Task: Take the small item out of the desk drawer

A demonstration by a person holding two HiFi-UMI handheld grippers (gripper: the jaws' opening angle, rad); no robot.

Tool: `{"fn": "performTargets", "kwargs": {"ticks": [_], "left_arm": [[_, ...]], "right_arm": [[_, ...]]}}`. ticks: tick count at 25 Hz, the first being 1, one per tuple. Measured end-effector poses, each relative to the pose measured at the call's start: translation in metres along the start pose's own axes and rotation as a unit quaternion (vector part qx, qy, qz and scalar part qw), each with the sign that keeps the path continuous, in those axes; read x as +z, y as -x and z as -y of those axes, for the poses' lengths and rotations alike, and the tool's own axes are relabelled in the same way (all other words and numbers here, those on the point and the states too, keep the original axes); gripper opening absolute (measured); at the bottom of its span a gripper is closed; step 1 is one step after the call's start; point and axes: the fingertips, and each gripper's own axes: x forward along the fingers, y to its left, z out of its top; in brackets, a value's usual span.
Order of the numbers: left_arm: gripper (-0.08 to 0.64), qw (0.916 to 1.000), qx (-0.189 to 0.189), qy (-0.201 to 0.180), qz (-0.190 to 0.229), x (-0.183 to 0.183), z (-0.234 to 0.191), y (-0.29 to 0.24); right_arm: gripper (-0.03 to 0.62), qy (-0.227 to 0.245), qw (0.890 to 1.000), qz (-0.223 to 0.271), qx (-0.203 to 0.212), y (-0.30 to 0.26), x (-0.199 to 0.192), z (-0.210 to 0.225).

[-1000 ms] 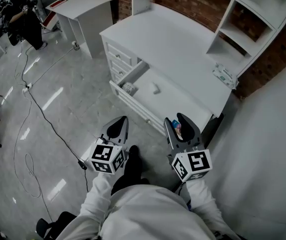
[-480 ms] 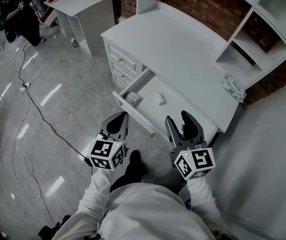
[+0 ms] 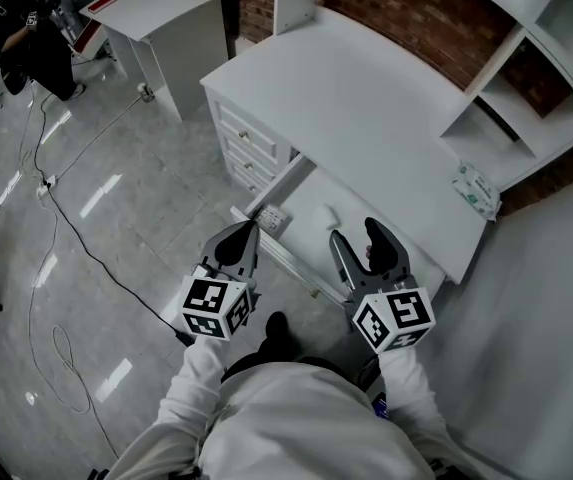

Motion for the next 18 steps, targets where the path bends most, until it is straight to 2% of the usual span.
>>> {"fn": "performTargets", "kwargs": {"ticks": [12,18], "left_arm": [[0.018,0.9999,0.002,0.006,-0.01,0.0,-0.03,-0.021],[0.018,0.9998,0.017,0.006,-0.008,0.005,-0.047,-0.029]], "right_arm": [[0.279,0.011,0.999,-0.046,-0.001,-0.043,-0.023,0.01],[0.279,0.024,0.998,-0.065,0.004,-0.063,-0.031,0.019]]}}
